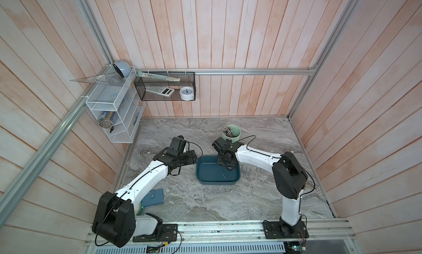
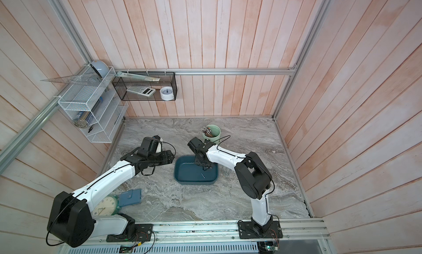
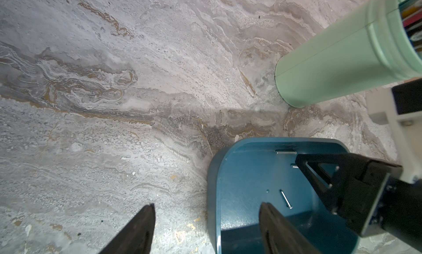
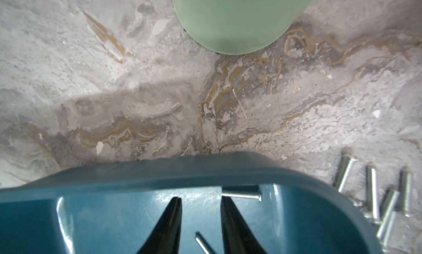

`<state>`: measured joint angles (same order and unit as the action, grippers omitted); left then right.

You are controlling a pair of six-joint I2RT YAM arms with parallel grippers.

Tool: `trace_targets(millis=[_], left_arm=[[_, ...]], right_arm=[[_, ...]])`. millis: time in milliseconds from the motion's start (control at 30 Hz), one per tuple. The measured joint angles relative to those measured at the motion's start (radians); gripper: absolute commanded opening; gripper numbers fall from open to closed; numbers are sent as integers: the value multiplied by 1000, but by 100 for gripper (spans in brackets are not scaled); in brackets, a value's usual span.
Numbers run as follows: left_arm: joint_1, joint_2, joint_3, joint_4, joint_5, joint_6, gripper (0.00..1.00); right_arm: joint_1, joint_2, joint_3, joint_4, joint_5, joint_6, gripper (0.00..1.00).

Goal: Take out the screws from the storage box
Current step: Pick up the screw from the storage box.

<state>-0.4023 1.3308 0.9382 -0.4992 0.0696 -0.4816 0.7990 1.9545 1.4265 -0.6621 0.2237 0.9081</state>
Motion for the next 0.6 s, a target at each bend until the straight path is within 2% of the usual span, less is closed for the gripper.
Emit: trace_targets(millis=[600], left_arm=[[0,-6,-2,18,0,0,77]], right_arm=[[0,59,18,-34,46,222,40]])
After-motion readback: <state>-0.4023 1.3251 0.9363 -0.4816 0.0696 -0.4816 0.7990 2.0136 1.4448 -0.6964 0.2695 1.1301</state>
